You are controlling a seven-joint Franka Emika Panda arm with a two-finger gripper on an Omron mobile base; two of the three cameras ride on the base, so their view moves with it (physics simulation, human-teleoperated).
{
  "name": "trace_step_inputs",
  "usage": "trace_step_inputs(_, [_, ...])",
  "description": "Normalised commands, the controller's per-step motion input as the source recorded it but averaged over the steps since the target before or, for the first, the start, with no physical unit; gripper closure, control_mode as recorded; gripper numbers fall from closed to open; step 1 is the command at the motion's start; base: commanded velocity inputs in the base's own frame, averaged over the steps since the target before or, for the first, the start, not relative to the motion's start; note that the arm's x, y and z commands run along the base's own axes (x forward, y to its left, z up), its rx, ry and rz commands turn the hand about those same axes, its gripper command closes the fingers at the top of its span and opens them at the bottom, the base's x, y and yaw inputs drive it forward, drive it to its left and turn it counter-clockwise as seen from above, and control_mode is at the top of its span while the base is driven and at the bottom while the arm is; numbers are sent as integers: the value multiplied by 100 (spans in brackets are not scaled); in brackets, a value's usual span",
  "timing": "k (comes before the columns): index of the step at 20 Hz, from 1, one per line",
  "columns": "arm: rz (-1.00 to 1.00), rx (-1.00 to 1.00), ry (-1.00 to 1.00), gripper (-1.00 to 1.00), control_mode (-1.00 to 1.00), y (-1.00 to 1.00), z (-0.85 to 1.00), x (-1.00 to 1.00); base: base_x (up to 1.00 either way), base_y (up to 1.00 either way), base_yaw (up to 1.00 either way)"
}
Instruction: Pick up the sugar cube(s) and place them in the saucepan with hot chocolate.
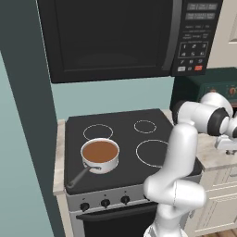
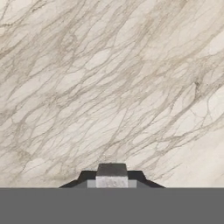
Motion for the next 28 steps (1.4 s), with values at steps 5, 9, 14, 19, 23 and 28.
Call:
trace_step_inputs(5, [0, 0, -19, 100, -100, 7, 36, -43, 0, 0, 0])
trace_step_inputs(9, [0, 0, -26, 100, -100, 42, 64, -39, 0, 0, 0])
trace_step_inputs(14, [0, 0, -23, 100, -100, 57, 71, -33, 0, 0, 0])
trace_step_inputs(19, [0, 0, -19, 100, -100, 67, 70, -12, 0, 0, 0])
trace_step_inputs(23, [0, 0, -12, 100, -100, 80, 68, -3, 0, 0, 0])
trace_step_inputs(28, [0, 0, -3, 100, -100, 91, 63, 0, 0, 0, 0])
